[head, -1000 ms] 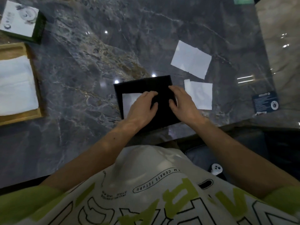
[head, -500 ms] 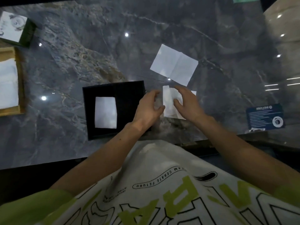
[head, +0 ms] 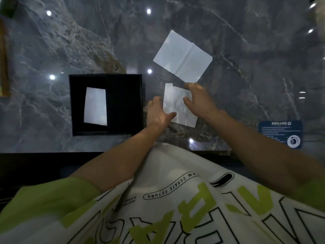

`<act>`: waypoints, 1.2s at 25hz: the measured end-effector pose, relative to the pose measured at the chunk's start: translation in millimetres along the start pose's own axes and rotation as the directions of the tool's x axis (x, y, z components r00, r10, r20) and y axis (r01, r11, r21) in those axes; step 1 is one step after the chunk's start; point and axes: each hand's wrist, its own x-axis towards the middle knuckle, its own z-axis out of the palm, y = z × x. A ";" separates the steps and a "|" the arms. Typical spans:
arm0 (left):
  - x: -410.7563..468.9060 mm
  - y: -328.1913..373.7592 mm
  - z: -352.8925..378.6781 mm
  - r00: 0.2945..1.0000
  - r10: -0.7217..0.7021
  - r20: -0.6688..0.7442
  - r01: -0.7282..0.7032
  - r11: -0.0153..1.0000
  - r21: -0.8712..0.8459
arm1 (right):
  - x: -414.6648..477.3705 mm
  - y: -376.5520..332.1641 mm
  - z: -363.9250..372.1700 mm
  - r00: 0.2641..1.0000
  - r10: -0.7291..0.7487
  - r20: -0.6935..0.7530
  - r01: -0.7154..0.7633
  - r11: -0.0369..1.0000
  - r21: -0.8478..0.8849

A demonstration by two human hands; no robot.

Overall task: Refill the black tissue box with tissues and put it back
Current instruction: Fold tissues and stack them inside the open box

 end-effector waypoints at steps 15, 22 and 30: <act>13.1 -4.0 15.7 0.998 -0.049 -0.046 0.052 0.997 0.059 | 32.0 5.8 5.4 0.995 -0.051 0.086 0.062 0.989 -0.131; 18.8 -3.2 5.5 0.997 -0.080 -0.015 0.081 0.995 0.053 | 35.9 8.7 8.8 0.995 0.025 0.099 -0.020 0.999 -0.050; 21.9 3.4 -14.9 1.000 -0.008 0.023 0.014 0.967 -0.253 | 27.1 9.1 -16.8 0.978 0.100 0.185 -0.170 0.894 0.414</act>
